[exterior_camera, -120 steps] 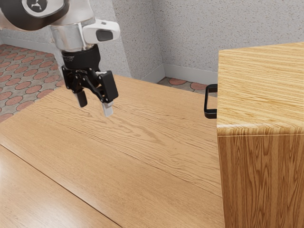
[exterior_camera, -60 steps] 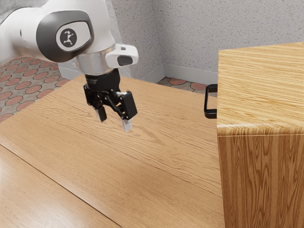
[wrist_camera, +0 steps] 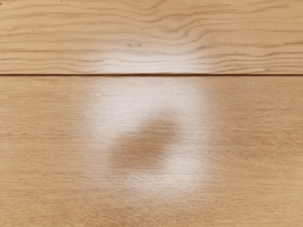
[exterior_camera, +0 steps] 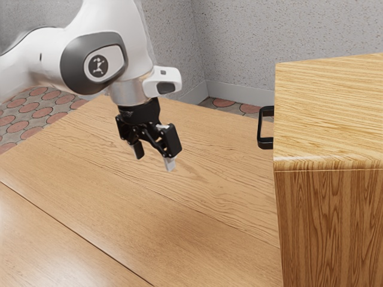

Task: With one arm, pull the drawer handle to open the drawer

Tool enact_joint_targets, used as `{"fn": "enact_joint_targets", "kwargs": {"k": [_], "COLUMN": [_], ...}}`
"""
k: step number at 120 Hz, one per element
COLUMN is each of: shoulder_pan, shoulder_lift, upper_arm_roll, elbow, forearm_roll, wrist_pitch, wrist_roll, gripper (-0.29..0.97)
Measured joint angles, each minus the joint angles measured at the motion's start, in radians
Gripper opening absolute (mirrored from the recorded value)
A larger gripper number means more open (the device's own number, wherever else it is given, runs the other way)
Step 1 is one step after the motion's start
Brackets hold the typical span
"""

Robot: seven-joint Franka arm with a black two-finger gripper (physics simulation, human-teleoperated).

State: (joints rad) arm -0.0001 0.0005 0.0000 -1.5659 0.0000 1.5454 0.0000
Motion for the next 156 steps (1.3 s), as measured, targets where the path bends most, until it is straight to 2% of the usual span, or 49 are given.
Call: {"fn": "enact_joint_targets", "kwargs": {"k": [27,33,37,48,55,76,140,144,156], "shoulder_pan": [0.000,0.002,0.060,0.328,0.390,0.345,0.350,0.347,0.353], "shoulder_lift": [0.000,0.071,0.093,0.114,0.117,0.118,0.118,0.104,0.051], "upper_arm_roll": [0.000,0.015,0.019,0.027,0.029,0.027,0.026,0.026,0.019], "elbow": [-0.004,0.210,0.275,0.337,0.346,0.350,0.352,0.377,0.467], "forearm_roll": [0.000,-0.028,-0.042,-0.065,-0.072,-0.082,-0.084,-0.077,0.009], "wrist_pitch": [0.016,0.003,-0.004,-0.019,-0.026,-0.037,-0.045,-0.047,-0.068], "wrist_roll": [0.000,0.005,0.008,0.016,0.020,0.031,0.049,0.049,0.051], "gripper": [0.68,0.67,0.66,0.66,0.66,0.66,0.66,0.66,0.66]}}
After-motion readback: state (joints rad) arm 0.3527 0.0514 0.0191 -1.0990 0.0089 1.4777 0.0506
